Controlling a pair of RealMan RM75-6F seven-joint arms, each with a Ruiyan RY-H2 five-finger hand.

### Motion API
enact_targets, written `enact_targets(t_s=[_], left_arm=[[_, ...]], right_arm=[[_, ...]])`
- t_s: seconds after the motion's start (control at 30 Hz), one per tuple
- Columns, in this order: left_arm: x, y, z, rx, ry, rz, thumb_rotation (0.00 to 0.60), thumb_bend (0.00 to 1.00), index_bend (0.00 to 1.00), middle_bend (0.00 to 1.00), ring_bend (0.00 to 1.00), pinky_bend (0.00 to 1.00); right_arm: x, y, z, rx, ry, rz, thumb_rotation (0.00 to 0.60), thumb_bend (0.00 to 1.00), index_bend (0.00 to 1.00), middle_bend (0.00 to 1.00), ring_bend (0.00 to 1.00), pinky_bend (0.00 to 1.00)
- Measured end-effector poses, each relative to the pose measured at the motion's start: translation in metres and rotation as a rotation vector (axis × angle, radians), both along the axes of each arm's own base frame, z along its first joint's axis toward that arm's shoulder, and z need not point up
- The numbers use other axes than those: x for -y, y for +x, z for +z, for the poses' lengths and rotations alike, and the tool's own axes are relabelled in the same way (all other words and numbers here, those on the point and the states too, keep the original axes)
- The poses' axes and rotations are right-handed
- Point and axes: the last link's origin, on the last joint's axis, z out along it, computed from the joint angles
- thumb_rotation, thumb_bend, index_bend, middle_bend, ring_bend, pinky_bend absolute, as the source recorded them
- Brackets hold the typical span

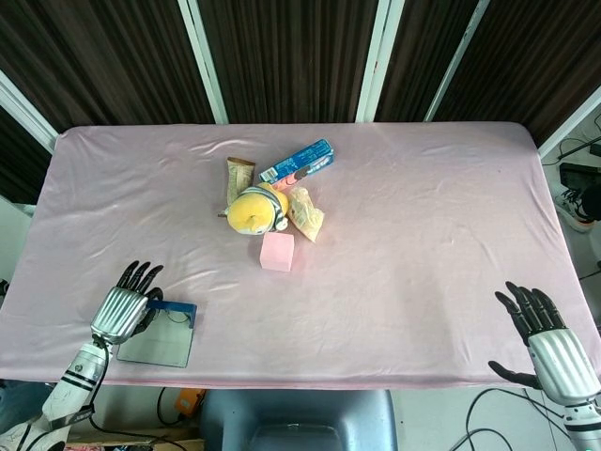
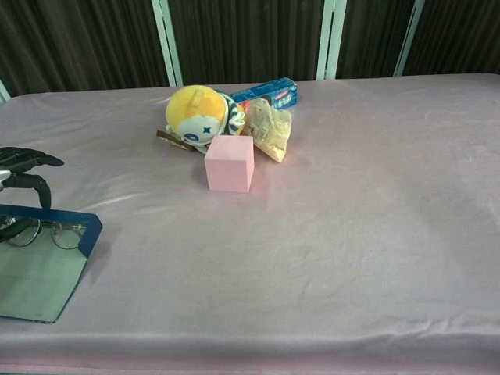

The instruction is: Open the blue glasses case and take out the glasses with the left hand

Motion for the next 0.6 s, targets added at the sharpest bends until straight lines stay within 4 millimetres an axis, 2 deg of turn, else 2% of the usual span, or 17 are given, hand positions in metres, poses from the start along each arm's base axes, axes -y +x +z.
enact_targets(t_s=[0.4, 0.6], left_arm=[[-0.009, -0.005, -0.013, 0.214, 0.068, 0.015, 0.600, 0.41, 0.52, 0.10, 0.00, 0.05], [-0.016, -0.002, -0.017, 0.360, 0.088, 0.043, 0.600, 0.41, 0.52, 0.10, 0.00, 0.05]], right_arm=[[-0.001, 0.000, 0.001, 0.001, -0.001, 0.002, 0.600, 0.19, 0.00, 0.00, 0.00, 0.08], [0.000, -0.001, 0.001, 0.003, -0.003, 0.000, 0.600, 0.19, 0.00, 0.00, 0.00, 0.08]])
